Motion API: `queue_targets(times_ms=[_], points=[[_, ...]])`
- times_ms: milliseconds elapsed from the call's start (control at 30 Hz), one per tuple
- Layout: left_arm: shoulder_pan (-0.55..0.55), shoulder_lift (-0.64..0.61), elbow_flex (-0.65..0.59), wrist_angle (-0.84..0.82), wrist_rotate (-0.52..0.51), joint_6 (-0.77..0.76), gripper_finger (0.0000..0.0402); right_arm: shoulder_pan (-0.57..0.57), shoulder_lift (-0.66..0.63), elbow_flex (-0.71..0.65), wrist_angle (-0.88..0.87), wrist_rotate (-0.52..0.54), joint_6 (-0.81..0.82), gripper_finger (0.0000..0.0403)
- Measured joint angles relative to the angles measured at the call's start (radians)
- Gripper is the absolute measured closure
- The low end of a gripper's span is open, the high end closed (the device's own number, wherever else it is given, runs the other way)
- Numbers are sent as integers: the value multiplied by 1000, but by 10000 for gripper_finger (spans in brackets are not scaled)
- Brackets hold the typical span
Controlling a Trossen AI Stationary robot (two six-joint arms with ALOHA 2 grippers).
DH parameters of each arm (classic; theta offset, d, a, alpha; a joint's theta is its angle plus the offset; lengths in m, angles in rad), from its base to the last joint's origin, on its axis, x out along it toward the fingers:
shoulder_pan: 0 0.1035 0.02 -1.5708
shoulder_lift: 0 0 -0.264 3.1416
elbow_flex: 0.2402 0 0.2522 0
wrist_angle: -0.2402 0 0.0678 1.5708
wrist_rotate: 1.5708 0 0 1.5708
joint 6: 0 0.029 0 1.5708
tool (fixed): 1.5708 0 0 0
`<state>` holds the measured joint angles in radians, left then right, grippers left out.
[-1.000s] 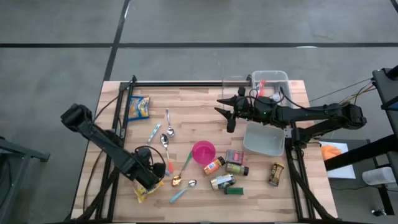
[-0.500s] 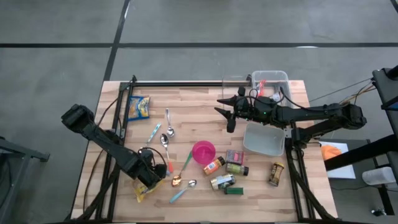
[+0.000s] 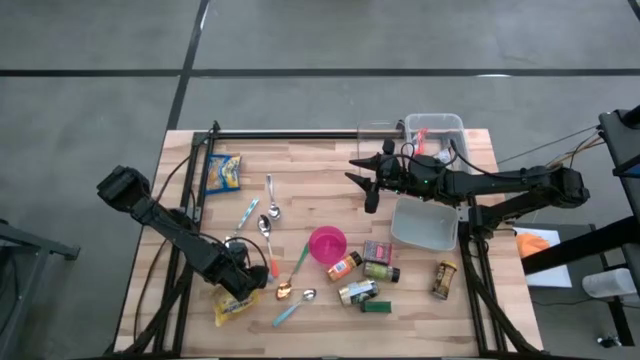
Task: Pick & Place Food Item
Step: Put the yellow noodle pack into the white bin
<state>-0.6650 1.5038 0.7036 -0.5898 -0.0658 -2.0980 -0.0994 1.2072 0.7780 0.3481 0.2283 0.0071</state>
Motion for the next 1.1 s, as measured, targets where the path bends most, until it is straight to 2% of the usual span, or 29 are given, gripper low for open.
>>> queue_targets(times_ms=[133,467,633,867,1100], points=[[0,1,-2,-5,11,1,160,0,0,0,0,0,0,241],[0,3,-3,-12,21,-3,321,0,0,0,0,0,0,241],[-1,3,-3,-12,17,-4,382,1,0,0,0,0,0,241],[-1,-5,-1,-16,15,-4,396,1,0,0,0,0,0,241],[0,-76,29,-106,10,-23,398,1,0,0,0,0,0,241]])
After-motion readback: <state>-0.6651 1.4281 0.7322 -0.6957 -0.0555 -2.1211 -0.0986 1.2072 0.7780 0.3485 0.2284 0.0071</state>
